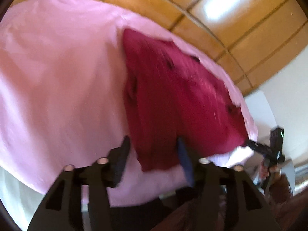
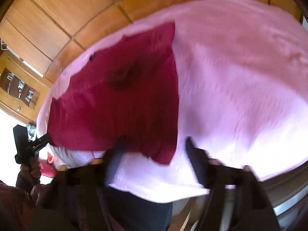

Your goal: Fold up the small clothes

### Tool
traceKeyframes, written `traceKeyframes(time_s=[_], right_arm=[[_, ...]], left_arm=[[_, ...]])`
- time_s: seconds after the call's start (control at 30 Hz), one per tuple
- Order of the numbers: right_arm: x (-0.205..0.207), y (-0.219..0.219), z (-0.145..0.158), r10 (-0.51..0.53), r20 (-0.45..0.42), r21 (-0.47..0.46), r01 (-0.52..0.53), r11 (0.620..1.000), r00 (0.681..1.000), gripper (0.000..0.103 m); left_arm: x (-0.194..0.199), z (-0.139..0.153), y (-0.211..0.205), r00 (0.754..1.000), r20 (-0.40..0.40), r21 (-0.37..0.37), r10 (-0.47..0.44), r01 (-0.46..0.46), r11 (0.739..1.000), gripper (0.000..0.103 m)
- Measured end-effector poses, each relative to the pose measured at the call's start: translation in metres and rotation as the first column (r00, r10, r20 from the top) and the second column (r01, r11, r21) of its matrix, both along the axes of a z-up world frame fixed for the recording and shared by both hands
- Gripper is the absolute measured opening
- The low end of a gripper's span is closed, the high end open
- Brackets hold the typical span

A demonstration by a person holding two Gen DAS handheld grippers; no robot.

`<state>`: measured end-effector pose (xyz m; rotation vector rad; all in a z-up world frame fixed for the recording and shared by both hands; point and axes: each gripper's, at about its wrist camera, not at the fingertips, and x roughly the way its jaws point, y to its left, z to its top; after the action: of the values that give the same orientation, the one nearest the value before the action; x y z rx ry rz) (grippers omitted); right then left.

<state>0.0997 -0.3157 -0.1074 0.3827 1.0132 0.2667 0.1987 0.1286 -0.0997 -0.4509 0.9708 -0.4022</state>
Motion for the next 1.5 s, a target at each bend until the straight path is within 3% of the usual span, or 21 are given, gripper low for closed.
traceKeyframes(time_s=[0.1, 0.17, 0.2, 0.23, 0.4, 0.47, 0.5, 0.53, 0.57, 0.6, 0.63, 0.67, 0.83, 1.03, 1.27, 1.5], right_arm=[[0.018, -0.003, 0.003, -0.027, 0.030, -0.042, 0.028, 0.999, 0.999, 0.070], [0.033, 0.002, 0.002, -0.016, 0.046, -0.121, 0.022, 0.992, 0.999, 0.067], [0.040, 0.005, 0.001, -0.012, 0.049, -0.145, 0.019, 0.989, 0.999, 0.061], [0.047, 0.007, 0.000, -0.006, 0.053, -0.164, 0.015, 0.986, 0.999, 0.055], [0.080, 0.014, -0.012, 0.032, 0.050, -0.203, -0.022, 0.979, 0.998, 0.046], [0.088, 0.014, -0.015, 0.048, 0.035, -0.185, -0.040, 0.982, 0.998, 0.031], [0.087, 0.016, -0.013, 0.060, 0.031, -0.183, -0.053, 0.982, 0.998, 0.016], [0.086, 0.020, -0.011, 0.068, 0.034, -0.193, -0.060, 0.979, 0.997, 0.009], [0.083, 0.023, -0.006, 0.076, 0.042, -0.214, -0.065, 0.975, 0.996, 0.009], [0.081, 0.023, -0.002, 0.076, 0.048, -0.222, -0.064, 0.973, 0.996, 0.008], [0.077, 0.023, 0.004, 0.075, 0.061, -0.223, -0.060, 0.973, 0.995, 0.007], [0.074, 0.022, 0.010, 0.073, 0.074, -0.220, -0.055, 0.974, 0.995, 0.007], [0.073, 0.022, 0.050, 0.054, 0.178, -0.158, -0.026, 0.987, 0.983, 0.007], [0.119, 0.028, 0.066, 0.012, 0.222, -0.124, 0.016, 0.992, 0.975, 0.007], [0.189, 0.015, 0.057, -0.085, 0.189, -0.076, 0.100, 0.992, 0.978, 0.007], [0.250, 0.024, 0.015, -0.120, 0.089, -0.116, 0.130, 0.985, 0.989, 0.007]], left_arm=[[0.016, 0.005, 0.013, 0.998, 0.029, -0.004, 0.060, -0.060, 0.998, 0.056], [0.023, 0.008, 0.013, 0.996, 0.050, 0.008, 0.068, -0.068, 0.998, 0.056], [0.030, 0.009, 0.012, 0.996, 0.061, 0.013, 0.067, -0.068, 0.998, 0.056], [0.033, 0.009, 0.010, 0.996, 0.066, 0.015, 0.065, -0.066, 0.998, 0.056], [0.060, 0.007, -0.007, 0.997, 0.080, -0.001, -0.014, 0.015, 1.000, 0.056], [0.070, 0.002, -0.012, 0.997, 0.072, -0.005, -0.034, 0.035, 0.999, 0.056], [0.075, 0.000, -0.013, 0.997, 0.064, -0.005, -0.043, 0.043, 0.999, 0.056], [0.081, -0.005, -0.017, 0.997, 0.047, -0.012, -0.067, 0.068, 0.998, 0.049], [0.082, -0.007, -0.019, 0.996, 0.043, -0.009, -0.081, 0.081, 0.997, 0.042], [0.083, -0.008, -0.022, 0.993, 0.052, -0.003, -0.107, 0.107, 0.994, 0.022], [0.081, -0.006, -0.023, 0.991, 0.065, 0.002, -0.117, 0.117, 0.993, 0.012], [0.078, -0.004, -0.023, 0.990, 0.082, 0.003, -0.116, 0.116, 0.993, 0.009], [0.068, 0.027, -0.011, 0.983, 0.169, -0.062, -0.077, 0.088, 0.994, 0.008], [0.091, 0.056, -0.017, 0.966, 0.250, 0.006, -0.068, 0.069, 0.998, 0.008], [0.151, 0.063, -0.012, 0.965, 0.262, 0.073, -0.027, 0.008, 0.997, 0.008], [0.216, 0.032, -0.016, 0.985, 0.170, 0.163, 0.026, -0.054, 0.985, 0.008]])
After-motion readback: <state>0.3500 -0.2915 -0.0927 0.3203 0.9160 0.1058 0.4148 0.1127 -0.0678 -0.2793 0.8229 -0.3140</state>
